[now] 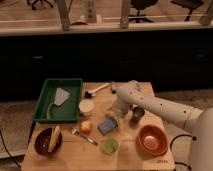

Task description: Place sponge in table surface

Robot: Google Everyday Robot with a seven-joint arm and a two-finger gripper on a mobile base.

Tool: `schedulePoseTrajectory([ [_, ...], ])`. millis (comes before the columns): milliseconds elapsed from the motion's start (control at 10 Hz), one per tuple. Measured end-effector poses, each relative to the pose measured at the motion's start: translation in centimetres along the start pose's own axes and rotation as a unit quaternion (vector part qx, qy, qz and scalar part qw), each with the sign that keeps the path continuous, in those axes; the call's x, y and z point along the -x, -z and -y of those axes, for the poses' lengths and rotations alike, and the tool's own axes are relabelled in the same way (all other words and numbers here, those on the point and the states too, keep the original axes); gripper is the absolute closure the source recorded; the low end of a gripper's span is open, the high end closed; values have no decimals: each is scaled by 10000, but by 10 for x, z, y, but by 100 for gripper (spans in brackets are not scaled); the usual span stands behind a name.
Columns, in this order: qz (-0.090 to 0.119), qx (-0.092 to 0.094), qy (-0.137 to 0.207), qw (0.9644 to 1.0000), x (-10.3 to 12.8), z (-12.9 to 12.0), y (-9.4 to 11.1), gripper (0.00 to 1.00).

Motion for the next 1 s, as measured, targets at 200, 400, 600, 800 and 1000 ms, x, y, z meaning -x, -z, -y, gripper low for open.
schedulePoseTrajectory([
  [200,9,8,11,10000,-1,-1,0,20],
  [400,21,-53,9,10000,-1,-2,2,20],
  [600,33,-131,13,9999,-2,-2,4,20],
  [800,33,-138,7,9999,-3,-2,5,20],
  [1000,34,-135,18,9999,-2,-1,4,20],
])
